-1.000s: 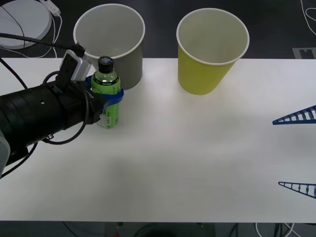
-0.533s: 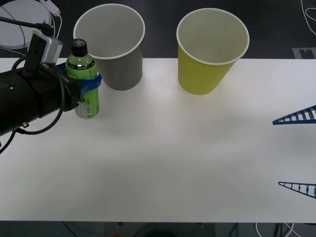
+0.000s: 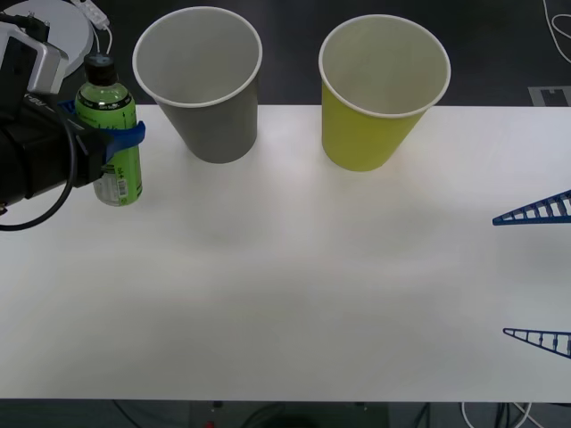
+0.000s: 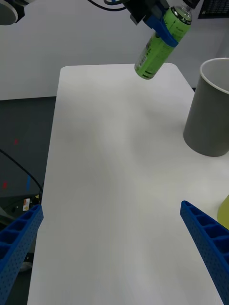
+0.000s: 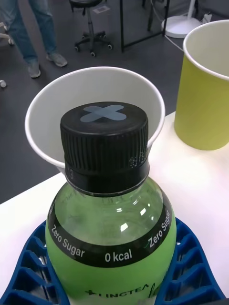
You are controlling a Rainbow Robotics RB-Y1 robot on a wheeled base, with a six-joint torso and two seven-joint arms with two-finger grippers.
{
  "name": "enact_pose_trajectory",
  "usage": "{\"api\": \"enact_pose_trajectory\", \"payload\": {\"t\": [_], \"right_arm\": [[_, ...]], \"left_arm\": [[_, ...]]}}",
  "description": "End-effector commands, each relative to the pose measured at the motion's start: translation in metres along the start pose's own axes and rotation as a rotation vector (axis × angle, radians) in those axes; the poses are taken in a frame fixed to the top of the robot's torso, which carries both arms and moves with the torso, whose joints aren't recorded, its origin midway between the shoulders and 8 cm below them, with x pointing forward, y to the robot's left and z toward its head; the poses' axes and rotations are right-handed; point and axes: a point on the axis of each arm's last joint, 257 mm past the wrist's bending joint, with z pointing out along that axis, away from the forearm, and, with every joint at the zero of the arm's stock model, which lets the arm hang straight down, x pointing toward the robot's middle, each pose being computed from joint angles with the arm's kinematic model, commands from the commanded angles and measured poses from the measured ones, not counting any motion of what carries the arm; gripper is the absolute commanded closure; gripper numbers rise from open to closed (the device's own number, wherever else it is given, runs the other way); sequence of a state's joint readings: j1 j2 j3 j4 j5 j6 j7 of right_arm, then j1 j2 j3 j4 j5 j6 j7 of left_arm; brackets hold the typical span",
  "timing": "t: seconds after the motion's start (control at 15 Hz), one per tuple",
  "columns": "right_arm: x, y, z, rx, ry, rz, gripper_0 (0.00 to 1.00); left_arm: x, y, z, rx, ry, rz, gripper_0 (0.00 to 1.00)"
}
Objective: Put the can into the green bin and the plastic bottle into the gray bin
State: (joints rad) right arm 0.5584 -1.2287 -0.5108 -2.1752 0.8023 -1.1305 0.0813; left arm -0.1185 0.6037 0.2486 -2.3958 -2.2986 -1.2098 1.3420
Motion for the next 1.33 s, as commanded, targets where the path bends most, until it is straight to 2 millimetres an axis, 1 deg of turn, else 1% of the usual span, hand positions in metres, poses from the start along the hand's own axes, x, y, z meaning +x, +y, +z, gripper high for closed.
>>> {"api": "enact_pose_trajectory", "payload": {"t": [0.07, 0.4, 0.6, 0.87, 1.07, 1.2, 1.33], "right_arm": [[0.0, 0.0, 0.0, 0.0, 0.0, 0.0, 0.0], [0.0, 0.0, 0.0, 0.0, 0.0, 0.0, 0.0], [0.0, 0.0, 0.0, 0.0, 0.0, 0.0, 0.0], [0.0, 0.0, 0.0, 0.0, 0.0, 0.0, 0.0], [0.0, 0.0, 0.0, 0.0, 0.0, 0.0, 0.0], [0.0, 0.0, 0.0, 0.0, 0.0, 0.0, 0.0], [0.0, 0.0, 0.0, 0.0, 0.0, 0.0, 0.0]], "left_arm": [[-0.003, 0.008, -0.006, -0.003, 0.036, 0.015, 1.0], [-0.012, 0.019, -0.013, 0.002, 0.082, 0.024, 1.0], [-0.019, 0.026, -0.012, 0.022, 0.099, 0.015, 1.0], [-0.031, 0.043, -0.007, 0.067, 0.122, 0.019, 1.0], [-0.037, 0.063, -0.003, 0.076, 0.179, 0.086, 1.0], [-0.053, 0.068, -0.001, 0.084, 0.183, 0.114, 1.0], [-0.062, 0.068, 0.005, 0.102, 0.185, 0.124, 1.0]]}}
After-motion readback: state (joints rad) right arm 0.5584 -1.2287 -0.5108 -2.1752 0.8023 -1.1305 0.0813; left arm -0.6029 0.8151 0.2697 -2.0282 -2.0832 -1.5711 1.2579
